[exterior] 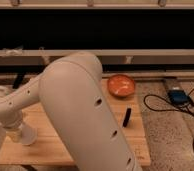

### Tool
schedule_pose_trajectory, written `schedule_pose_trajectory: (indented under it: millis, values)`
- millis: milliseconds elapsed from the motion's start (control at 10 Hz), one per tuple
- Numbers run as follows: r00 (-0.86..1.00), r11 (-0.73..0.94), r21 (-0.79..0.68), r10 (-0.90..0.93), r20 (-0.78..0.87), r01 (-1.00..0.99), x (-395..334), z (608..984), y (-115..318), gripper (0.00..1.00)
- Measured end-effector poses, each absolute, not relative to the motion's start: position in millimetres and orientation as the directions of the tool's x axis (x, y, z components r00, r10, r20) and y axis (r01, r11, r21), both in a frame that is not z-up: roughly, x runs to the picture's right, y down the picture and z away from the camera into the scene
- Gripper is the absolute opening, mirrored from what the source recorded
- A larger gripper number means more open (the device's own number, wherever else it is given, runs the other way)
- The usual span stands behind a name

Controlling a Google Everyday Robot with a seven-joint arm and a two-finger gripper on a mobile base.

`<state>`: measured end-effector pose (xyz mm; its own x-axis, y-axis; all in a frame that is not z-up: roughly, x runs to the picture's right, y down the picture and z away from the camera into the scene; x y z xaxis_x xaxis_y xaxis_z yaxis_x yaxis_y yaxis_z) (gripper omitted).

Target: Place the ceramic cup over the eraser

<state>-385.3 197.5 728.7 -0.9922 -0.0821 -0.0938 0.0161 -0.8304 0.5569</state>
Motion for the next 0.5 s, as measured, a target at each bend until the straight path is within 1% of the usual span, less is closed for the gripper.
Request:
schedule_pose_trajectory:
  millis: [100,200,300,500]
  values:
    - [-0.994,-0.829,0.56,-0.061,-0.087,0.002,-386.3,730.9,201.0,0.76]
    - [-0.996,-0.825,0.564,-0.034,-0.08,-0.017,-387.5,732.3,205.9,0.66]
    - [-0.997,-0.823,0.567,-0.024,-0.076,-0.024,-387.8,732.6,207.7,0.58]
    - [-0.998,-0.818,0.575,-0.014,-0.065,-0.026,-385.3,733.8,207.9,0.35]
